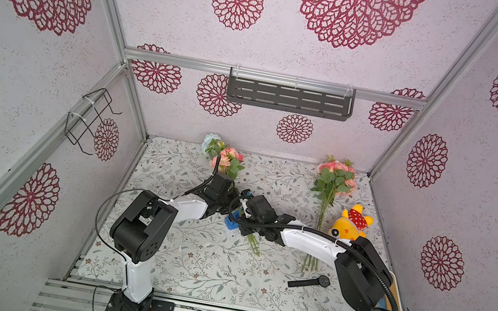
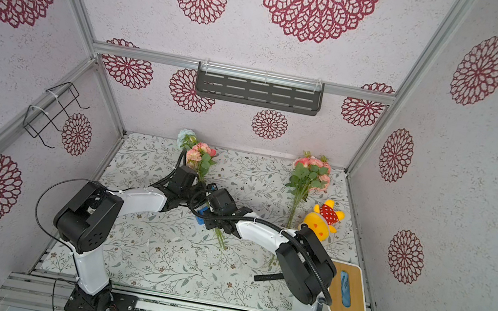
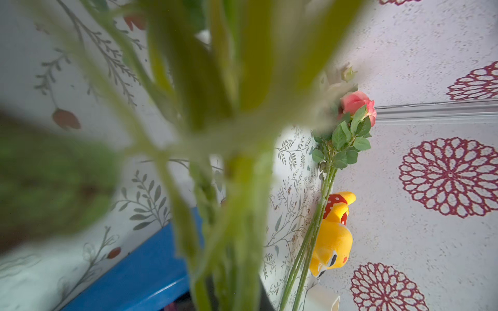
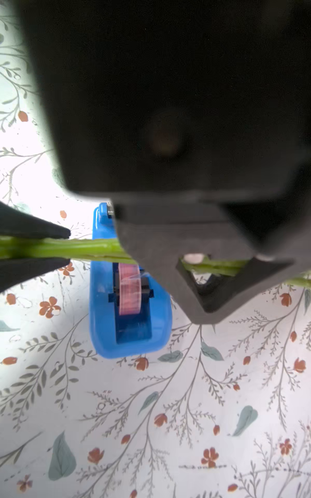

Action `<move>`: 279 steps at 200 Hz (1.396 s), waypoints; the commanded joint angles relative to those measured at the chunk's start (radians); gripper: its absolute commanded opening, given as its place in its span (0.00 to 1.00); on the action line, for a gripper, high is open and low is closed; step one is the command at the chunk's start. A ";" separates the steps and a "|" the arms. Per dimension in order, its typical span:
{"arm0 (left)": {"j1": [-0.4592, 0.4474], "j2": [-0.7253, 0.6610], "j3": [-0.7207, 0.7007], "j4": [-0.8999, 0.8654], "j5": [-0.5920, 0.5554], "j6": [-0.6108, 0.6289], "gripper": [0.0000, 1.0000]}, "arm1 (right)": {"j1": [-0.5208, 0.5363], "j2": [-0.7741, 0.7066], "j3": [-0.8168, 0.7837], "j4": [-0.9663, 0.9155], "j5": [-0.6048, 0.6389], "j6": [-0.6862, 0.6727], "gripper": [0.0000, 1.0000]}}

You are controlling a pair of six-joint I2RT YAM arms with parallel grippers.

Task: Wrap bouquets with tape
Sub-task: Wrap the tape around the bouquet.

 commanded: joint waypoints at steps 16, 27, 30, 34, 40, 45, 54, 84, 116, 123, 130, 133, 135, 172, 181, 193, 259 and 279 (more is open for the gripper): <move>-0.021 -0.015 0.011 0.085 0.038 0.014 0.00 | -0.064 -0.044 -0.079 0.110 -0.249 0.084 0.40; -0.020 -0.018 0.001 0.106 0.037 0.013 0.00 | -0.097 -0.079 -0.127 0.162 -0.339 0.131 0.54; -0.020 -0.020 -0.001 0.113 0.036 0.013 0.00 | -0.108 -0.086 -0.138 0.177 -0.370 0.143 0.57; -0.020 -0.021 -0.004 0.120 0.034 0.013 0.00 | -0.120 -0.091 -0.149 0.192 -0.413 0.158 0.59; -0.020 -0.019 -0.006 0.128 0.031 0.013 0.00 | -0.135 -0.099 -0.163 0.205 -0.461 0.175 0.61; -0.020 -0.019 -0.007 0.131 0.031 0.013 0.00 | -0.144 -0.109 -0.177 0.222 -0.490 0.186 0.65; -0.020 -0.016 -0.010 0.142 0.030 0.012 0.00 | -0.153 -0.123 -0.206 0.259 -0.538 0.204 0.77; -0.020 -0.013 -0.038 0.227 0.035 -0.011 0.00 | -0.206 -0.118 -0.319 0.492 -0.709 0.361 0.80; -0.018 -0.019 -0.054 0.265 0.033 -0.015 0.00 | -0.243 -0.070 -0.380 0.688 -0.801 0.492 0.77; -0.018 -0.019 -0.058 0.276 0.033 -0.017 0.00 | -0.247 -0.055 -0.383 0.704 -0.817 0.501 0.75; -0.019 -0.018 -0.062 0.286 0.037 -0.022 0.00 | -0.252 -0.040 -0.386 0.718 -0.833 0.510 0.71; -0.019 -0.018 -0.063 0.294 0.039 -0.024 0.00 | -0.253 -0.036 -0.387 0.726 -0.838 0.514 0.70; -0.019 -0.018 -0.066 0.299 0.039 -0.026 0.00 | -0.255 -0.031 -0.390 0.732 -0.841 0.518 0.68; -0.019 -0.012 -0.087 0.371 0.042 -0.053 0.00 | -0.287 0.023 -0.441 0.872 -0.885 0.590 0.48; -0.018 -0.011 -0.091 0.383 0.041 -0.056 0.00 | -0.294 0.034 -0.446 0.889 -0.894 0.598 0.45; -0.018 -0.008 -0.095 0.394 0.041 -0.061 0.00 | -0.296 0.043 -0.442 0.890 -0.897 0.597 0.37; -0.017 0.001 -0.098 0.388 0.039 -0.067 0.00 | -0.266 -0.088 -0.340 0.383 -0.615 0.258 0.00; -0.015 -0.002 -0.082 0.323 0.037 -0.050 0.05 | -0.207 -0.127 -0.236 0.116 -0.371 0.103 0.00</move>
